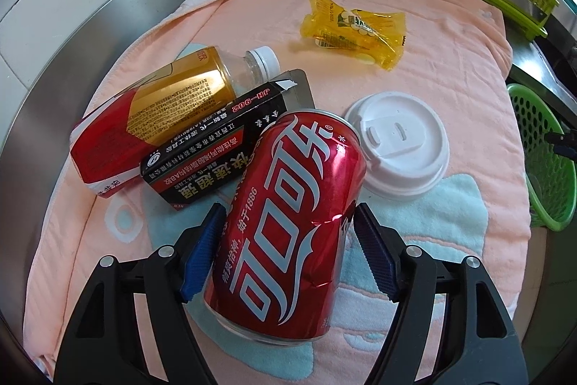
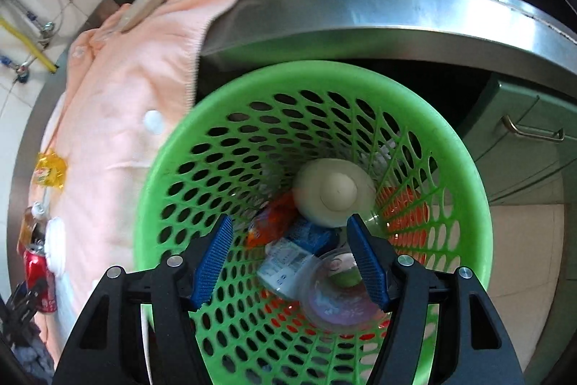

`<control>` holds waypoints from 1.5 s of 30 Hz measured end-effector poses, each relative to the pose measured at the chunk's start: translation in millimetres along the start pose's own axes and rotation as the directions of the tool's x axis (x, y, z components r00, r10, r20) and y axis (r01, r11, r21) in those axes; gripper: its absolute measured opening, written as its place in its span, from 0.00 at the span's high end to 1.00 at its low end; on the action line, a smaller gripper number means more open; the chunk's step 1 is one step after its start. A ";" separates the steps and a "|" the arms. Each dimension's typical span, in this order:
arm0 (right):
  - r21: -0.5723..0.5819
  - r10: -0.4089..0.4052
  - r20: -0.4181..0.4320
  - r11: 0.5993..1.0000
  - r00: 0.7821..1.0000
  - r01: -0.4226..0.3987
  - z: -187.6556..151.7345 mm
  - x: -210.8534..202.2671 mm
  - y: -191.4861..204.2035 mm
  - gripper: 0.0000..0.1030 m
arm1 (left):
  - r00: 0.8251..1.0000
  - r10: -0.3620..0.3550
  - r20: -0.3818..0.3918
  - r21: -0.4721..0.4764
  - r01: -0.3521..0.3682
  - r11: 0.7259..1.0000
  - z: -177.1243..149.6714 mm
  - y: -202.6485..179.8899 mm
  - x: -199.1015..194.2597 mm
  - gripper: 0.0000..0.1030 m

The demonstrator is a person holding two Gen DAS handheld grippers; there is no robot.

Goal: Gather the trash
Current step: 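Carry the Coca-Cola can to the green basket and release it with the left gripper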

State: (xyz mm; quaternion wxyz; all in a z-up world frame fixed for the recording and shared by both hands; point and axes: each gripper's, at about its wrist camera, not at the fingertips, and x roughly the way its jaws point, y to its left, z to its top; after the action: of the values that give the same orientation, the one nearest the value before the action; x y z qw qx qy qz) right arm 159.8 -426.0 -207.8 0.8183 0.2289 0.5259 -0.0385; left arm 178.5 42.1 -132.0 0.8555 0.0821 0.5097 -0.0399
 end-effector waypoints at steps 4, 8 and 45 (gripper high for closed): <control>-0.043 0.031 0.040 0.999 0.999 -0.030 -9.4 -22.8 17.1 0.35 | 1.000 -0.016 -0.002 -0.012 0.016 1.000 0.0 2.5 0.0 0.30; -0.065 0.059 0.073 0.996 0.996 -0.055 -22.9 -44.2 29.2 0.35 | 1.000 -0.002 0.004 0.006 0.002 1.000 0.0 -0.7 -0.2 0.31; -0.012 0.065 0.230 0.998 0.971 -0.064 -63.6 -143.3 -61.3 0.35 | 0.955 -0.297 0.007 0.379 0.272 0.884 49.3 -315.6 -10.1 0.39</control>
State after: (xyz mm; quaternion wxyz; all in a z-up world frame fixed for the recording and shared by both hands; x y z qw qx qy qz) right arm 23.9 -479.8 -124.2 0.8750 0.2381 0.4200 -0.0369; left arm 168.4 -277.3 -131.6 0.8250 0.1665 0.4712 -0.2639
